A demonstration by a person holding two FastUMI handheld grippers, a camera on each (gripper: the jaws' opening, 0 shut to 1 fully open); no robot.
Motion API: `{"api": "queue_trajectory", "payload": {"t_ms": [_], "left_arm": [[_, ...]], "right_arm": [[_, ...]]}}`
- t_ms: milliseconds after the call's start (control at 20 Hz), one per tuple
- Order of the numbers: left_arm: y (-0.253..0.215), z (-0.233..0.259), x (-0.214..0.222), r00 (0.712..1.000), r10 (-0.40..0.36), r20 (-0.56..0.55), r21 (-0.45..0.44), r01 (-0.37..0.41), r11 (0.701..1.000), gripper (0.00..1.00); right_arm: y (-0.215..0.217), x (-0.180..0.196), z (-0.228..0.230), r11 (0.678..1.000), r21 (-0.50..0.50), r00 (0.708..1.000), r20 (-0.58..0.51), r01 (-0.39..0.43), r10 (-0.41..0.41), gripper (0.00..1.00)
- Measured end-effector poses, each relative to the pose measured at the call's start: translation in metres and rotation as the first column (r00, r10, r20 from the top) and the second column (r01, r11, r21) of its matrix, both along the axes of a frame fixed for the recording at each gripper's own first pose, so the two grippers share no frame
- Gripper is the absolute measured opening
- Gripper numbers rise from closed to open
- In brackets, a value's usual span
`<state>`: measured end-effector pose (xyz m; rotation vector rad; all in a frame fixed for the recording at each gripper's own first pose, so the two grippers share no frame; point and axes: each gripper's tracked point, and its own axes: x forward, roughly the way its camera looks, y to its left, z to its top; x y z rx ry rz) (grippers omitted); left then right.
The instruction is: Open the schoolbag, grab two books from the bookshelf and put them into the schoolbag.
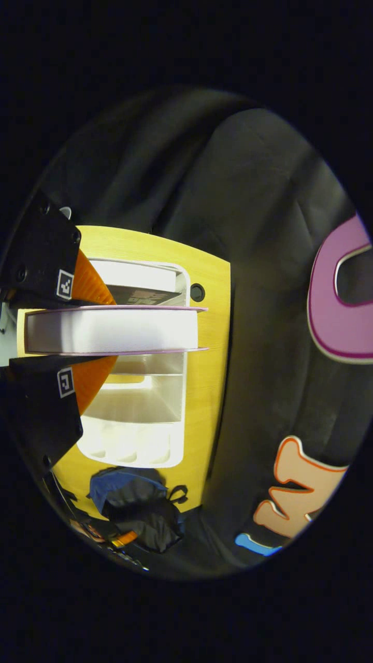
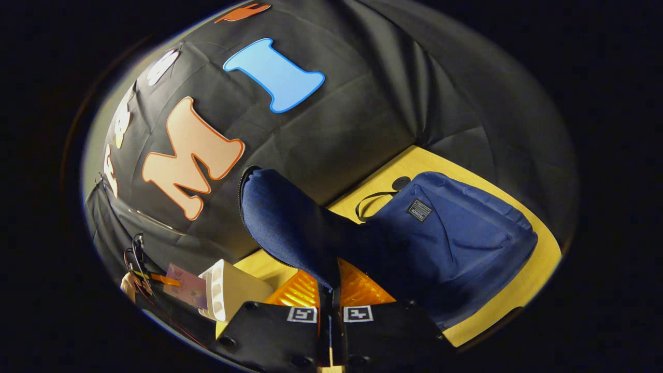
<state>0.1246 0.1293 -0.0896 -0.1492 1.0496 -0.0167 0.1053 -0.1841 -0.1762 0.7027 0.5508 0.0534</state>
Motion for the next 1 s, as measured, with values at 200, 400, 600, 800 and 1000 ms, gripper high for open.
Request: {"api": "queue_trajectory", "payload": {"t_ms": [200, 400, 600, 800, 1000], "left_arm": [[0.011, 0.025, 0.002, 0.992, 0.072, 0.1, -0.099, -0.062, 0.993, 0.32], [0.014, 0.068, -0.003, 0.972, 0.165, 0.17, -0.253, -0.119, 0.96, 0.32], [0.012, 0.098, -0.003, 0.946, 0.243, 0.212, -0.416, -0.138, 0.899, 0.31], [-0.013, 0.111, -0.008, 0.937, 0.275, 0.217, -0.544, -0.118, 0.831, 0.3], [-0.062, 0.109, -0.005, 0.929, 0.297, 0.221, -0.664, -0.08, 0.744, 0.31]], "right_arm": [[0.0, 0.0, 0.0, 1.0, 0.004, 1.0, 0.0, 0.002, -0.002, 0.05], [0.0, 0.0, 0.0, 1.0, 0.0, 1.0, 0.001, -0.001, 0.001, 0.05], [-0.001, 0.0, 0.0, 1.0, 0.002, 1.0, 0.003, -0.001, 0.001, 0.03], [-0.002, 0.0, 0.002, 1.0, 0.006, 1.0, 0.006, 0.001, -0.001, 0.05], [-0.003, 0.0, 0.004, 1.0, 0.021, 1.0, 0.013, 0.007, -0.007, 0.05]]}}
